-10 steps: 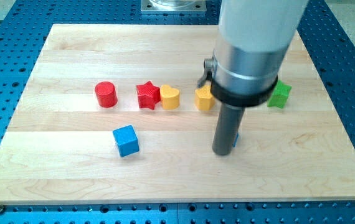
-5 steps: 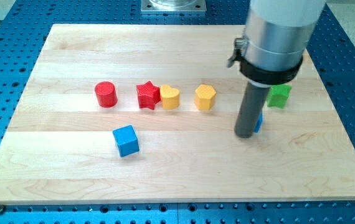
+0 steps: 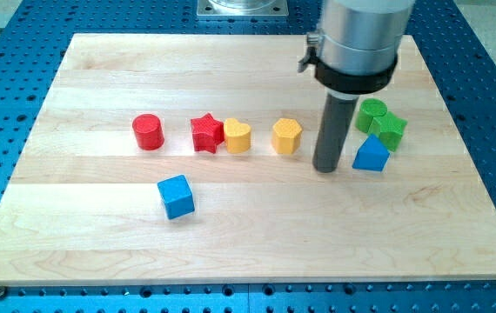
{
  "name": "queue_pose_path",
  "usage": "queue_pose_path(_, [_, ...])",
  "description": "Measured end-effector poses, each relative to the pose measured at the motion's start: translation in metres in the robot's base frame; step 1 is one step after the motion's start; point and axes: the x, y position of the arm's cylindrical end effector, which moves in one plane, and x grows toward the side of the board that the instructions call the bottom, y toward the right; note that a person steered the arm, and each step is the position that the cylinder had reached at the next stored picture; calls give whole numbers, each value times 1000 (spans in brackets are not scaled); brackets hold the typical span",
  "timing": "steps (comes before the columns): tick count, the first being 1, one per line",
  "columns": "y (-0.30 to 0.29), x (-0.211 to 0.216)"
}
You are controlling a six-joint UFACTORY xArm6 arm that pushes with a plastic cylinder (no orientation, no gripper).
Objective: Move the triangle below the green star
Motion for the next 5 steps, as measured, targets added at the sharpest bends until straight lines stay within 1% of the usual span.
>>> queue_pose_path(1, [34, 0])
queue_pose_path(2, [55, 0])
queue_pose_path(3, [54, 10])
queue_pose_path(4, [-2, 56])
queue_pose_path(5, [-111, 105])
